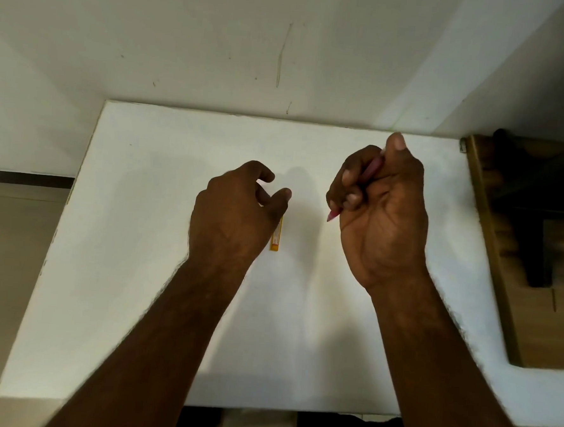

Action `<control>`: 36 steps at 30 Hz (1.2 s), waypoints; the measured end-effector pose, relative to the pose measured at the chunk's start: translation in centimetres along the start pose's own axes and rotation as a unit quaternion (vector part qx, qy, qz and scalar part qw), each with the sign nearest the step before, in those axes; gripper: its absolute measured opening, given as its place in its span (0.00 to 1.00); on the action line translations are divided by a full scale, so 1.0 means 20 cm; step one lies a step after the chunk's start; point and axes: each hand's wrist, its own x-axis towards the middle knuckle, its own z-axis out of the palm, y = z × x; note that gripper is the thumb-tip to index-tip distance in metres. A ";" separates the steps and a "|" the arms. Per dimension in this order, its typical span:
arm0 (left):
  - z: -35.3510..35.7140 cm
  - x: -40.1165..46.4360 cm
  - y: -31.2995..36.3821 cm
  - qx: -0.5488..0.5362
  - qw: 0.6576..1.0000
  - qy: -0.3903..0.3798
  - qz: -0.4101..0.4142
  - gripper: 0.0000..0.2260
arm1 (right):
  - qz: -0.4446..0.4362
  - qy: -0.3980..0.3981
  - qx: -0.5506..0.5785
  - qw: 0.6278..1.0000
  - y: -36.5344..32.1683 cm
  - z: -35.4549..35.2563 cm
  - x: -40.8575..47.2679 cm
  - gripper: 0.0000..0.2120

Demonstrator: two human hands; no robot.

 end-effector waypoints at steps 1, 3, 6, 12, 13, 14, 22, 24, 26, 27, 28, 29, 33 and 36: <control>0.00 0.00 0.00 -0.001 1.000 0.000 0.004 0.15 | -0.001 -0.003 0.001 1.000 0.00 0.00 0.00 0.26; 0.01 0.00 0.00 -0.001 1.000 -0.002 0.008 0.15 | 0.001 -0.006 0.000 1.000 0.01 0.00 0.00 0.26; 0.01 0.00 -0.01 0.003 1.000 -0.005 0.011 0.15 | 0.009 -0.006 -0.004 1.000 0.01 0.00 -0.01 0.24; 0.02 0.00 -0.02 0.006 1.000 -0.008 0.022 0.15 | 0.026 -0.002 0.009 1.000 0.02 0.01 0.00 0.26; 0.02 0.00 -0.02 0.007 1.000 -0.010 0.023 0.15 | 0.029 -0.003 0.017 0.999 0.02 0.01 0.00 0.25; 0.02 0.00 -0.02 0.007 1.000 -0.012 0.025 0.16 | 0.030 -0.005 0.032 0.999 0.02 0.01 0.00 0.24; 0.02 0.00 -0.02 -0.005 0.999 -0.020 0.025 0.14 | 0.083 0.027 0.234 0.968 0.01 -0.05 0.00 0.26; 0.01 0.00 -0.02 -0.009 0.999 -0.021 0.026 0.13 | 0.088 0.041 0.270 0.958 0.01 -0.07 0.00 0.23; 0.01 0.00 -0.02 -0.009 0.999 -0.026 0.027 0.13 | 0.089 0.047 0.288 0.952 0.02 -0.08 0.00 0.23; 0.01 0.00 -0.02 -0.009 0.999 -0.028 0.026 0.14 | 0.089 0.048 0.290 0.952 0.01 -0.08 0.00 0.23; 0.01 0.00 -0.01 -0.010 0.999 -0.030 0.026 0.14 | 0.090 0.048 0.290 0.951 0.01 -0.08 0.00 0.25; 0.01 0.00 -0.01 -0.011 0.999 -0.030 0.025 0.14 | 0.093 0.047 0.291 0.951 0.01 -0.08 0.00 0.26; 0.01 0.00 -0.01 -0.016 0.999 -0.030 0.026 0.13 | 0.104 0.048 0.288 0.951 0.02 -0.07 0.00 0.25; 0.01 -0.01 0.00 -0.017 0.999 -0.033 0.026 0.13 | 0.103 0.050 0.284 0.952 0.02 -0.07 0.00 0.23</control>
